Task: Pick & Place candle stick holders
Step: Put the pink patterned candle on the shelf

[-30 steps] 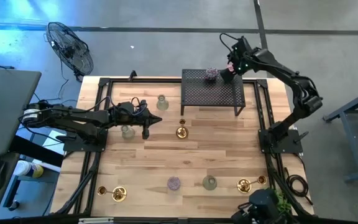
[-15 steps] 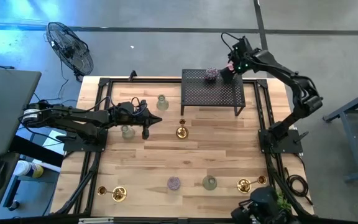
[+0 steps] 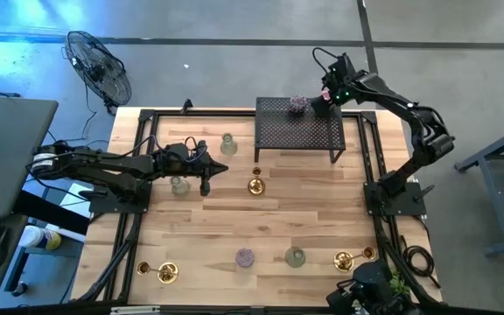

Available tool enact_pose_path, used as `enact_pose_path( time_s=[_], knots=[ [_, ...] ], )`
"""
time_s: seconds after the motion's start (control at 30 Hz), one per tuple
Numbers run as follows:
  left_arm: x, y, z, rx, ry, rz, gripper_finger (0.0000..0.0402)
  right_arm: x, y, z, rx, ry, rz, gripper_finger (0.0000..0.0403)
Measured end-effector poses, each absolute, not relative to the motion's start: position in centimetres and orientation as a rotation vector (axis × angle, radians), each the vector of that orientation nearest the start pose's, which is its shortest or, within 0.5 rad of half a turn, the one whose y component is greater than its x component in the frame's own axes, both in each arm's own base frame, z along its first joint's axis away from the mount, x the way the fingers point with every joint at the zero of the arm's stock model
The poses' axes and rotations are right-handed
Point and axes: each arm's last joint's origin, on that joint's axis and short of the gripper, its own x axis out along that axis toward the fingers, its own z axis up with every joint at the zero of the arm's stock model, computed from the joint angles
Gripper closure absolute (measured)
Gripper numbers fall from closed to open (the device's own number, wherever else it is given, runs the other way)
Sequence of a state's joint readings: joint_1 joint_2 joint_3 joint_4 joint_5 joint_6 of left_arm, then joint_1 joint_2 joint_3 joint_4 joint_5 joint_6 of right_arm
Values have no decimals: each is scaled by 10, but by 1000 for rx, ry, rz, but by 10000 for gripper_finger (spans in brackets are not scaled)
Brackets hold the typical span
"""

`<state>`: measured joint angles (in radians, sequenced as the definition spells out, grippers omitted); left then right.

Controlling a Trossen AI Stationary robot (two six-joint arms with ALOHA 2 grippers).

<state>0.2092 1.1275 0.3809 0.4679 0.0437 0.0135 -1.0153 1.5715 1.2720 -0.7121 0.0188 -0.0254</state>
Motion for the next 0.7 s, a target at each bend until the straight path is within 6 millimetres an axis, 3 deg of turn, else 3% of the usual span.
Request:
enact_pose_path(
  time_s=[0.7],
  knots=[
    [216, 44, 193, -22, 278, 162, 396, 170, -274, 270, 491, 941, -911, 85]
  ],
)
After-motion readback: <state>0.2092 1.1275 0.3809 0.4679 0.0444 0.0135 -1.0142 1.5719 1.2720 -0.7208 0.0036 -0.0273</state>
